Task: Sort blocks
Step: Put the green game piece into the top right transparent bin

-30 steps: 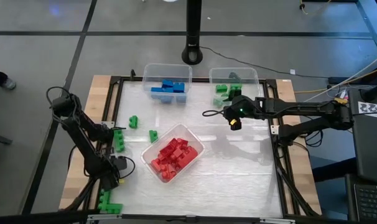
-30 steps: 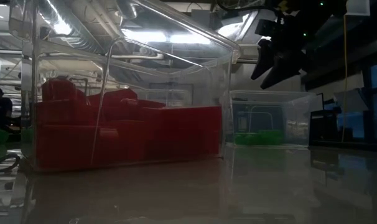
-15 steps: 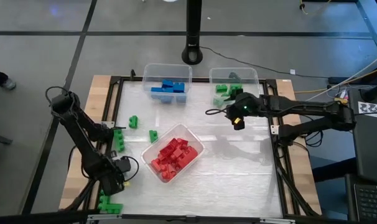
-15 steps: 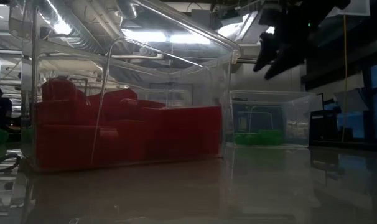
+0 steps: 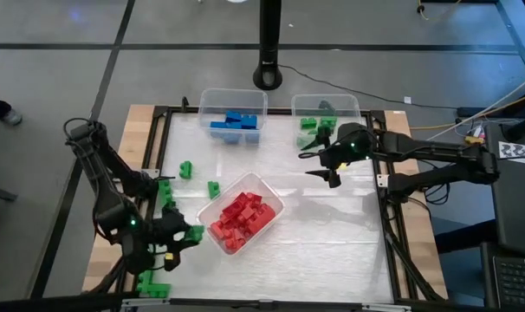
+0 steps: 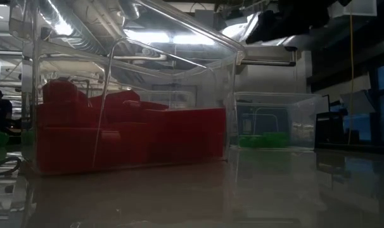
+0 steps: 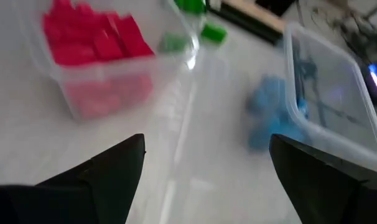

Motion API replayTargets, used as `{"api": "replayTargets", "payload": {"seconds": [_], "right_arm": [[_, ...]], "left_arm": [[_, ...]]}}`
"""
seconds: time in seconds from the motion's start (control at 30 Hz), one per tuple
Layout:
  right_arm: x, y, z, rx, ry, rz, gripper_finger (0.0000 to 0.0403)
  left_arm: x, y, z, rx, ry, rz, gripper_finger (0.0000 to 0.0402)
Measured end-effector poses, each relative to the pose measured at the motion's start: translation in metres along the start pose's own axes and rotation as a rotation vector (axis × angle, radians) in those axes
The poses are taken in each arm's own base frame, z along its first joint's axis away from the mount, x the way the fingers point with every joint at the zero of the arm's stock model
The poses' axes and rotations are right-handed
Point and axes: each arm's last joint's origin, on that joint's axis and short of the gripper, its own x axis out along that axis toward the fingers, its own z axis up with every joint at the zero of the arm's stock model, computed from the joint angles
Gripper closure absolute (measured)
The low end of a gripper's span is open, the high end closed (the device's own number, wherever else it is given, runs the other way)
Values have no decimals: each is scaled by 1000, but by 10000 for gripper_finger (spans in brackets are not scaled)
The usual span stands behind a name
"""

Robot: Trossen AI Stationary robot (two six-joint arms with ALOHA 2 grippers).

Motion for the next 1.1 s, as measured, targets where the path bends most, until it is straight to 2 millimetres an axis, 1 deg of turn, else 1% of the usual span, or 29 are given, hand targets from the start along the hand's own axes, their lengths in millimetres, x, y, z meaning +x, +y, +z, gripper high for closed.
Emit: {"api": "replayTargets", "payload": {"seconds": [0.13, 0.3, 0.43, 0.6, 0.7, 0.9, 1.1], "right_arm": [[6, 2, 12, -43, -120, 19, 59], [21, 14, 34, -144, -324, -7, 59], [38, 27, 49, -235, -430, -15, 59], [62, 45, 62, -364, -530, -44, 59], [75, 56, 68, -471, -580, -91, 59], [93, 75, 78, -722, -622, -299, 59], [98, 83, 85, -846, -667, -454, 59]], "left_arm": [[2, -4, 15, 90, -170, 6, 246], [15, -3, 36, 212, -345, 141, 246], [25, 2, 55, 241, -404, 206, 246], [36, 5, 74, 280, -408, 191, 246], [40, 5, 83, 265, -427, 174, 246], [50, 4, 99, 154, -494, 131, 246], [60, 2, 110, 91, -527, 76, 246]]}}
